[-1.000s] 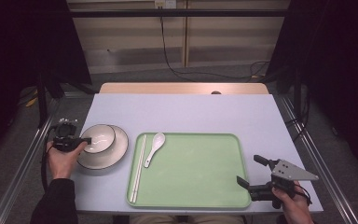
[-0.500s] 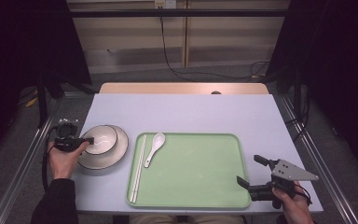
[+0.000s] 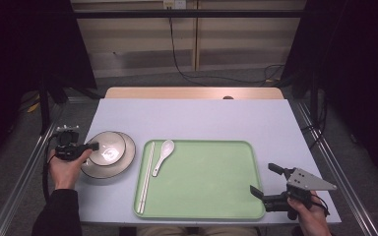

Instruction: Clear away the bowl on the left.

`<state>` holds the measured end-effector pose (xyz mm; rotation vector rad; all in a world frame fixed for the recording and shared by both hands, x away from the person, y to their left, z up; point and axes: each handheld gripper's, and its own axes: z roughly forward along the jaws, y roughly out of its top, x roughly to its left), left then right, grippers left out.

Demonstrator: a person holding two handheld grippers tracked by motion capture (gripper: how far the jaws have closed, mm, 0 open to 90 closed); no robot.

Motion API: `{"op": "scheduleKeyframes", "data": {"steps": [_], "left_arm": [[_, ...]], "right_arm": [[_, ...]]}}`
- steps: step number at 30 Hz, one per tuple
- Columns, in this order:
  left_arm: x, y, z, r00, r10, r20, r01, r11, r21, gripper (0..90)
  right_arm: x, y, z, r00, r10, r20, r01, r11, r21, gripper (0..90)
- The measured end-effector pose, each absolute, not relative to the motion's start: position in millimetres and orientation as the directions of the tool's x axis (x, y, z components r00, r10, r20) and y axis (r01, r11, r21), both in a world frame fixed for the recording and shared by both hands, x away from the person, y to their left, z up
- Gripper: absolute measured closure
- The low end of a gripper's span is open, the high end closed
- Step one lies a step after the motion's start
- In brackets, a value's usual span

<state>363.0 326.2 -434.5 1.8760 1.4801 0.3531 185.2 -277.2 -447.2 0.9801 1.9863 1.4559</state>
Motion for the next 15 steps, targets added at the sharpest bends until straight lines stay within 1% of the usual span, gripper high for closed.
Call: {"op": "scheduleKeyframes", "data": {"steps": [9,11,15], "left_arm": [[360.4,323.7,-431.5,0.307,0.93,-0.203,0.729,-0.092,0.678,82.0],[359.7,322.2,-430.5,0.296,0.928,-0.227,0.725,-0.064,0.686,82.0],[358.0,323.3,-426.9,0.316,0.922,-0.222,0.723,-0.083,0.686,82.0]], "right_arm": [[185.2,-277.1,-447.1,-0.624,0.781,0.03,0.263,0.174,0.949,3.2],[185.2,-276.9,-447.1,-0.624,0.781,0.029,0.262,0.174,0.949,3.1],[185.1,-277.4,-446.8,-0.619,0.785,0.038,0.269,0.166,0.949,3.1]]}}
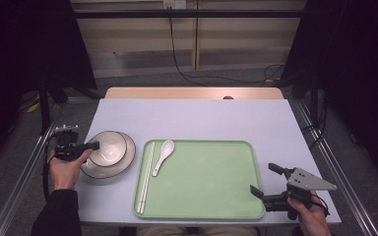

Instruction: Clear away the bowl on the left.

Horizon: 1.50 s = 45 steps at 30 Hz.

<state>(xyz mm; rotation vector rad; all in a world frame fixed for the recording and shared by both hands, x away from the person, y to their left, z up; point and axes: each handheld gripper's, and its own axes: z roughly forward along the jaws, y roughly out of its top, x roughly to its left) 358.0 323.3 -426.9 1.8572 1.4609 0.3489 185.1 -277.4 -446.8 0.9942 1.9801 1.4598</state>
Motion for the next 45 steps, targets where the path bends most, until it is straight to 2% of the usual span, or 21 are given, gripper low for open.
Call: {"op": "scheduleKeyframes", "data": {"steps": [14,16,18,23,26,33,45], "left_arm": [[345,314,-415,0.35,0.913,-0.209,0.687,-0.099,0.72,82.0],[344,311,-412,0.365,0.911,-0.191,0.673,-0.117,0.73,82.0],[343,307,-411,0.377,0.902,-0.212,0.673,-0.109,0.731,82.0],[338,293,-402,0.402,0.899,-0.172,0.647,-0.146,0.749,81.9],[336,284,-399,0.423,0.887,-0.185,0.642,-0.149,0.752,82.0],[335,268,-396,0.47,0.869,-0.157,0.635,-0.208,0.744,81.9],[338,239,-399,0.517,0.836,-0.182,0.641,-0.237,0.73,82.0]], "right_arm": [[185,-277,-447,-0.622,0.782,0.038,0.266,0.165,0.95,3.1],[185,-277,-447,-0.624,0.781,0.037,0.266,0.167,0.95,3.1],[185,-278,-447,-0.624,0.781,0.036,0.264,0.168,0.95,3.1],[185,-277,-447,-0.621,0.783,0.038,0.266,0.164,0.95,3.1],[185,-277,-447,-0.625,0.78,0.034,0.264,0.17,0.949,3.1],[184,-277,-447,-0.626,0.779,0.036,0.265,0.169,0.949,3.1],[185,-277,-447,-0.628,0.778,0.035,0.264,0.171,0.949,2.9]]}}
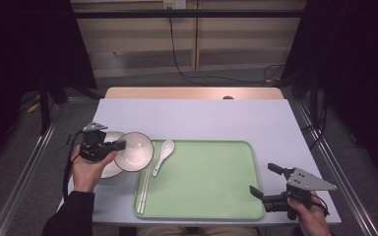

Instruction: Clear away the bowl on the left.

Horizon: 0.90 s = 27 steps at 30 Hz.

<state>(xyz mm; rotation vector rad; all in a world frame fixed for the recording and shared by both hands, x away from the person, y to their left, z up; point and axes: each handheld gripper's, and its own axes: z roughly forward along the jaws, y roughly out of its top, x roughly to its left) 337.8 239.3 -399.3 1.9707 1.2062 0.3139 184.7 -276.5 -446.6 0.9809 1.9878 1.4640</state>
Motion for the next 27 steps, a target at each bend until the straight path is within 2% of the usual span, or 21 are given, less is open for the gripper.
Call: {"op": "scheduleKeyframes", "data": {"steps": [10,19,27], "left_arm": [[344,223,-402,0.551,0.814,-0.184,0.642,-0.273,0.716,81.9],[345,197,-398,0.573,0.795,-0.2,0.629,-0.27,0.729,81.9],[348,171,-401,0.621,0.757,-0.202,0.621,-0.318,0.716,81.9]], "right_arm": [[185,-277,-447,-0.627,0.778,0.037,0.263,0.167,0.95,2.8],[184,-277,-447,-0.625,0.78,0.036,0.259,0.164,0.952,2.8],[184,-277,-446,-0.625,0.78,0.032,0.257,0.167,0.952,2.9]]}}
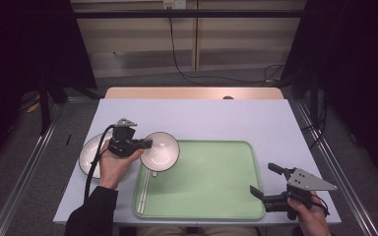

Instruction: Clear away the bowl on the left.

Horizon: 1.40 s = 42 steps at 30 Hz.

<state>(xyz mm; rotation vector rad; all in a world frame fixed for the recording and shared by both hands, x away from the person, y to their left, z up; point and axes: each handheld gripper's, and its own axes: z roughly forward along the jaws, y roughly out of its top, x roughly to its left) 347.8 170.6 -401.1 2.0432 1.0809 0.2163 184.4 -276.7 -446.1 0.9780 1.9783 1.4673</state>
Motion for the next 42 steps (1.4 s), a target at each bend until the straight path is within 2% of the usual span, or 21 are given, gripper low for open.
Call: {"op": "scheduleKeyframes", "data": {"steps": [6,12,28,37,42], "left_arm": [[351,154,-400,0.636,0.74,-0.219,0.617,-0.317,0.721,81.9],[354,135,-402,0.673,0.711,-0.203,0.602,-0.367,0.709,81.9],[368,99,-405,0.674,0.696,-0.247,0.613,-0.341,0.712,81.9],[379,81,-399,0.709,0.666,-0.23,0.593,-0.388,0.705,81.9],[386,68,-408,0.687,0.682,-0.251,0.625,-0.377,0.684,81.9]], "right_arm": [[185,-278,-446,-0.625,0.78,0.034,0.258,0.166,0.952,2.8],[185,-278,-447,-0.622,0.782,0.03,0.259,0.17,0.951,2.9],[185,-279,-448,-0.615,0.788,0.023,0.258,0.173,0.951,2.8],[185,-279,-448,-0.608,0.793,0.034,0.266,0.163,0.95,2.9],[185,-279,-448,-0.612,0.791,0.028,0.259,0.166,0.951,2.9]]}}
